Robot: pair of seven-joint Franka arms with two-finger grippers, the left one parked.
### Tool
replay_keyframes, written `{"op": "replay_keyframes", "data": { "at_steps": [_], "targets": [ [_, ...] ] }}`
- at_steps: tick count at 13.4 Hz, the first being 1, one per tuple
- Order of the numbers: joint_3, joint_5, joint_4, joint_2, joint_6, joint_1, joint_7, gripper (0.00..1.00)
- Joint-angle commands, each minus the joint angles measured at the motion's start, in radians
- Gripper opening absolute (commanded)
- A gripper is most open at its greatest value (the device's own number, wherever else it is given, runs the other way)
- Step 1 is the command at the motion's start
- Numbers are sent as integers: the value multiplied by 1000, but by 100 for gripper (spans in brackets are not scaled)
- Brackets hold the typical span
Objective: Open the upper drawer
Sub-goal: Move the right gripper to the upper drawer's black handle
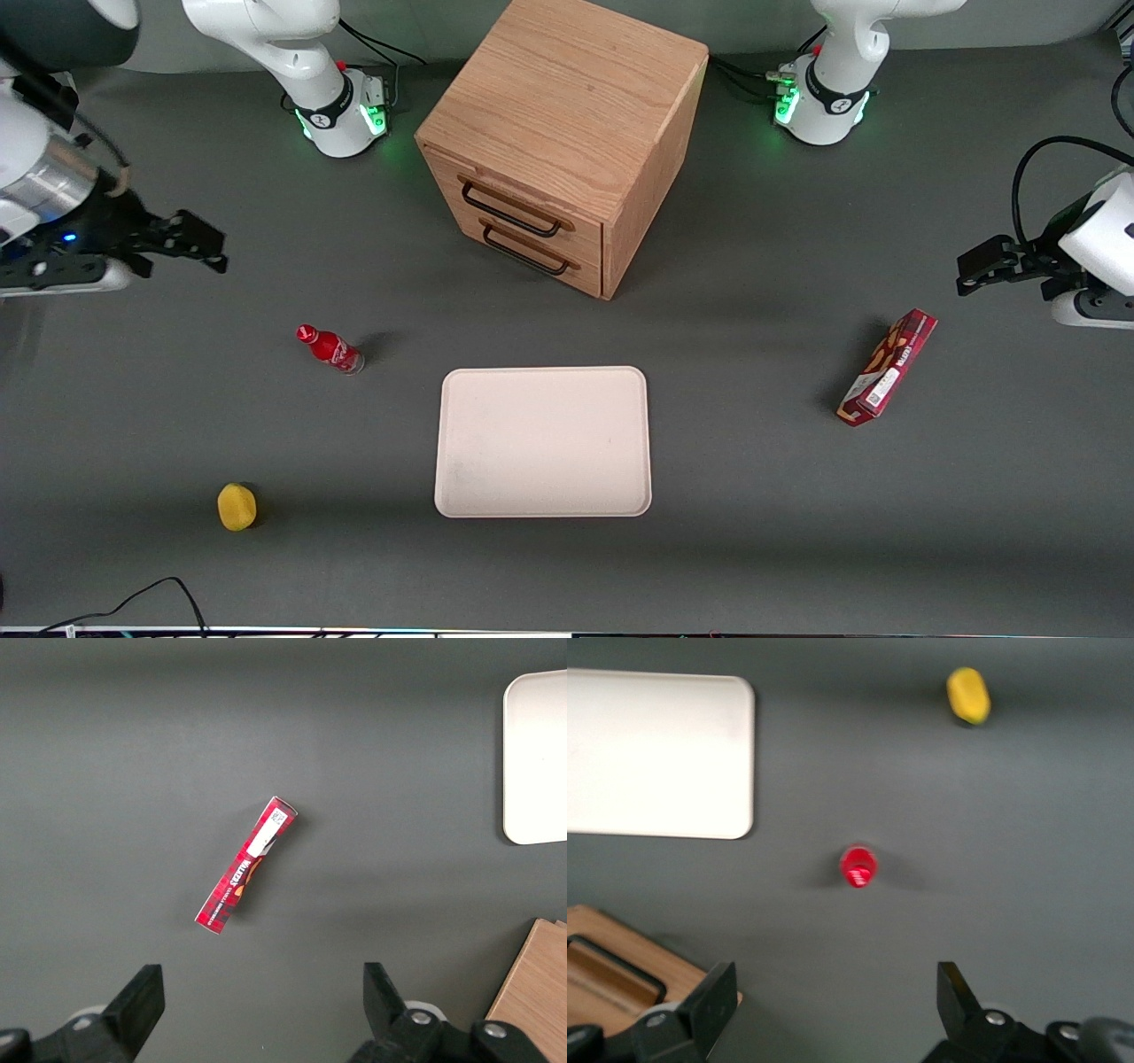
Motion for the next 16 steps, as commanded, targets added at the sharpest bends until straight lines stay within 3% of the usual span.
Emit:
{"op": "replay_keyframes", "data": {
  "at_steps": [1,3,6,9,10,12,16],
  "targets": [
    [104,13,53,-1,-111,7,-17,100],
    [187,34,72,12,-112,7,-22,100],
    [259,178,93,13,-112,9,-31,100],
    [328,206,95,96,-101,9,-289,100],
    [331,232,92,120,-101,9,-386,100],
    [331,313,87,186,-92,9,-423,100],
    [368,330,46,301,-9,22,-433,100]
  ]
}}
